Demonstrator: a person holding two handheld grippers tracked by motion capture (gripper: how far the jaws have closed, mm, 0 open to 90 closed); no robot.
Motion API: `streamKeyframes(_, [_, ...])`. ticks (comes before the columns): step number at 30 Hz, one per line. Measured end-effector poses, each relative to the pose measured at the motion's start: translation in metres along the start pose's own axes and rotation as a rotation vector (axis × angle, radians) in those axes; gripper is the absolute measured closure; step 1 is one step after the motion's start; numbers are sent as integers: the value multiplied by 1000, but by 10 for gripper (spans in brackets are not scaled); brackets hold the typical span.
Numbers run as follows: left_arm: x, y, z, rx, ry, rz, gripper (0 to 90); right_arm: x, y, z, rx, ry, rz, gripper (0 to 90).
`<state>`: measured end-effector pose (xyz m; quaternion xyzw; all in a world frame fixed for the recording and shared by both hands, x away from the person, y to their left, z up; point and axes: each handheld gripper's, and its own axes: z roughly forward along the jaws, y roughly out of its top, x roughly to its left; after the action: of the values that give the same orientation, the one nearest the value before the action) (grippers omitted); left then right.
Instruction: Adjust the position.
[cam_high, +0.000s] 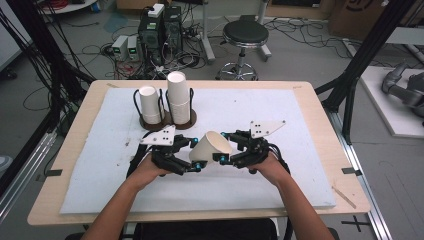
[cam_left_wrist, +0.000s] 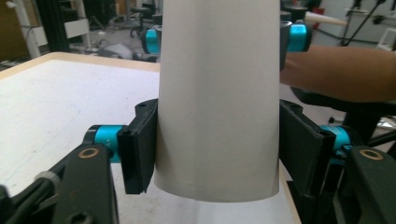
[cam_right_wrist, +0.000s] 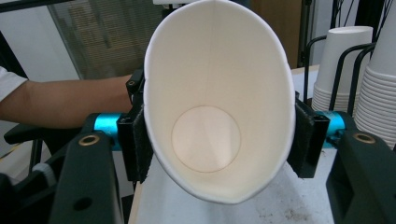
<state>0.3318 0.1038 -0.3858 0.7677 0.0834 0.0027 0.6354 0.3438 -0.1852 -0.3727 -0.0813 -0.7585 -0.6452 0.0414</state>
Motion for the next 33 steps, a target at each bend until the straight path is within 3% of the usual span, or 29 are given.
streamKeyframes(4, [-1,-1,1,24,12,3,294,0,1,-2,10,-9,-1,380])
streamKeyframes(9, [-2,-2,6,62,-13,36,366,1,3,-1,14,3,1,389])
streamKeyframes(13, [-1,-2,4,34,-21,26,366,2,3,1,-13,-1,14,322])
streamKeyframes(15, [0,-1,2,18,-24,28,366,4,3,2,-45,-27,24,194])
streamKeyframes(20, [0,1,-1,-26,-11,24,366,4,3,2,-76,-41,35,180])
streamKeyframes(24, [0,-1,-1,-40,-6,18,365,4,1,6,-84,-45,35,206])
streamKeyframes(26, [1,-2,0,-30,-3,15,365,4,0,7,-92,-35,11,337])
streamKeyframes(30, [0,-2,1,-24,0,19,364,5,1,5,-82,-35,-14,371])
streamKeyframes(33, [-2,-1,3,1,28,19,347,5,2,5,-63,-35,-19,381])
